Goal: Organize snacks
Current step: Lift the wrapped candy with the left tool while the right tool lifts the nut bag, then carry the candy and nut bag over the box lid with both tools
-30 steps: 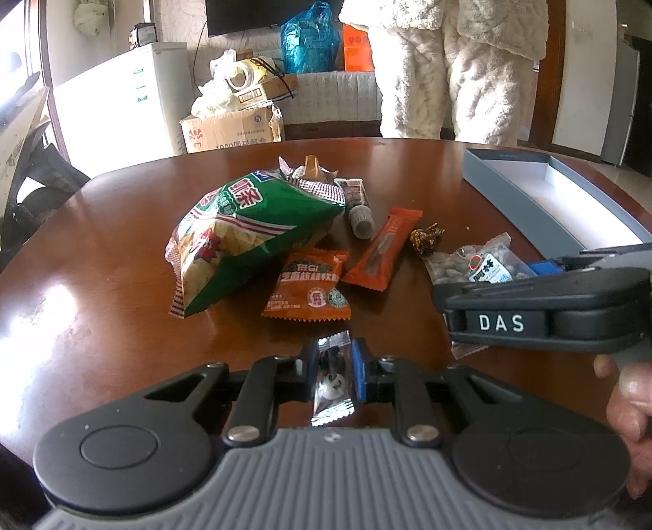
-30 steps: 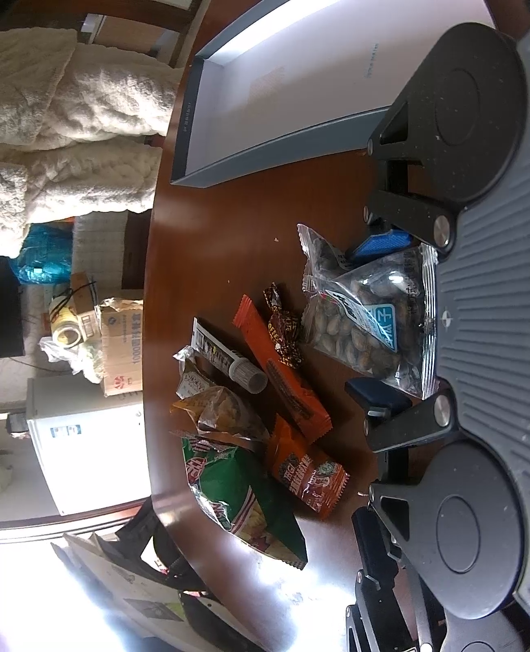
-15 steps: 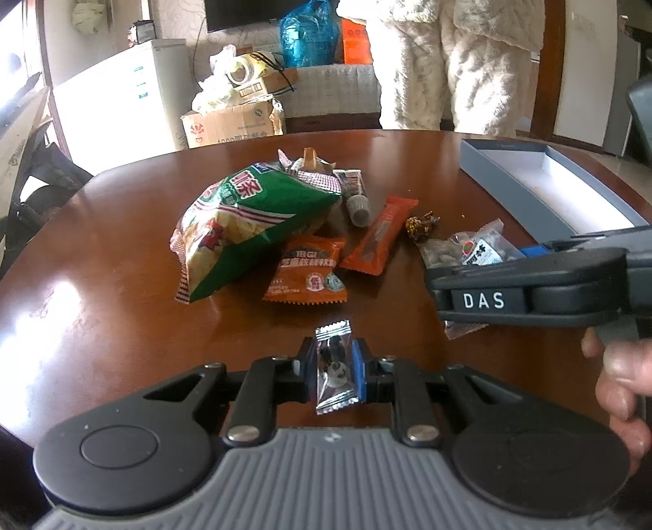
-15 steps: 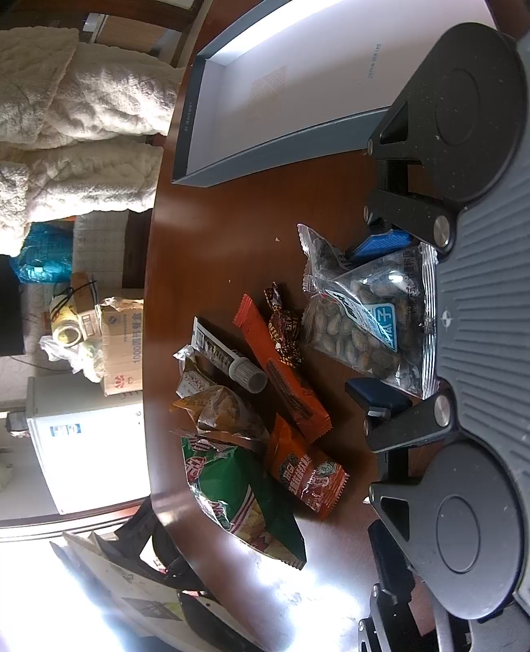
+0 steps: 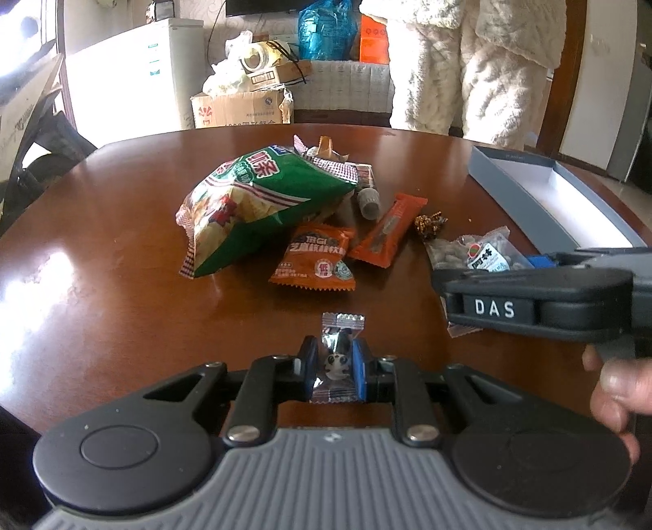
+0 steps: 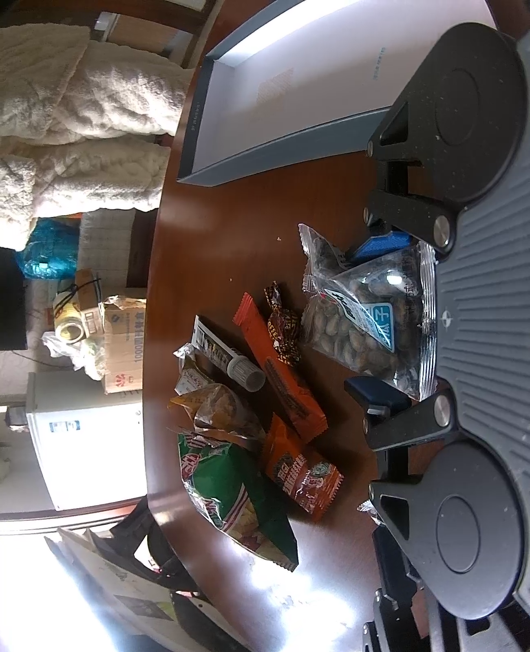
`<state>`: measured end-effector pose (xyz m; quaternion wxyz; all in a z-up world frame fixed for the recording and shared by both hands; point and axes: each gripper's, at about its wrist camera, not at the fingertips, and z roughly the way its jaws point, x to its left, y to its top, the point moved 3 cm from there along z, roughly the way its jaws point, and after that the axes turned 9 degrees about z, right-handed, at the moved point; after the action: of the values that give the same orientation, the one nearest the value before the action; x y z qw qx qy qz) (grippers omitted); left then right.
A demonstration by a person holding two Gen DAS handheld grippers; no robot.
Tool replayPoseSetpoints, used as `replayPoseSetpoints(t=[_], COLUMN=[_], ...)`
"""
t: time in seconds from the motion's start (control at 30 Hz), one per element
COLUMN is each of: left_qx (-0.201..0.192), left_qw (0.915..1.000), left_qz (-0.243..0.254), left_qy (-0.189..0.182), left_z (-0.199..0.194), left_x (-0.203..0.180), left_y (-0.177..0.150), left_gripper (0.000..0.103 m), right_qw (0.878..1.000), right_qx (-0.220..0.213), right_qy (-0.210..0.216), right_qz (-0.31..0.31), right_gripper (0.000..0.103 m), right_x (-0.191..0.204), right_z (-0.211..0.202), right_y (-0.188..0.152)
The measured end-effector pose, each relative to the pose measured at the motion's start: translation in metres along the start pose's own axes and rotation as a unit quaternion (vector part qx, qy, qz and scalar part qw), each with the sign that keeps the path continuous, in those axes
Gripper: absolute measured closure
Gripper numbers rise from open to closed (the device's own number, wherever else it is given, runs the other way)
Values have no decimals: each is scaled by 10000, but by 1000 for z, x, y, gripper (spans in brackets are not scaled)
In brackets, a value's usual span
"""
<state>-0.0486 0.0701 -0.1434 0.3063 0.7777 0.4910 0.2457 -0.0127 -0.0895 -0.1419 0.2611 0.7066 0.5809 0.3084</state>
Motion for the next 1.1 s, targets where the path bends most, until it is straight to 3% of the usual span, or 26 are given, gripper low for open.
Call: replayPoseSetpoints(t=[0.23, 1.1], left_qx=[-51, -477], left_qw=[9999, 9988], left_qz=[-11, 66], left_qy=[-95, -13], left_z=[-1, -23], left_x=[4, -3], left_y=[4, 59], left_gripper=[92, 92], right_qw=[9999, 9978], right_qx=[-101, -638], right_qy=[52, 102], right_qz=[83, 141], right_gripper=[49, 49], right_x=[-3, -8], right_z=[-3, -45], right_y=[-1, 35])
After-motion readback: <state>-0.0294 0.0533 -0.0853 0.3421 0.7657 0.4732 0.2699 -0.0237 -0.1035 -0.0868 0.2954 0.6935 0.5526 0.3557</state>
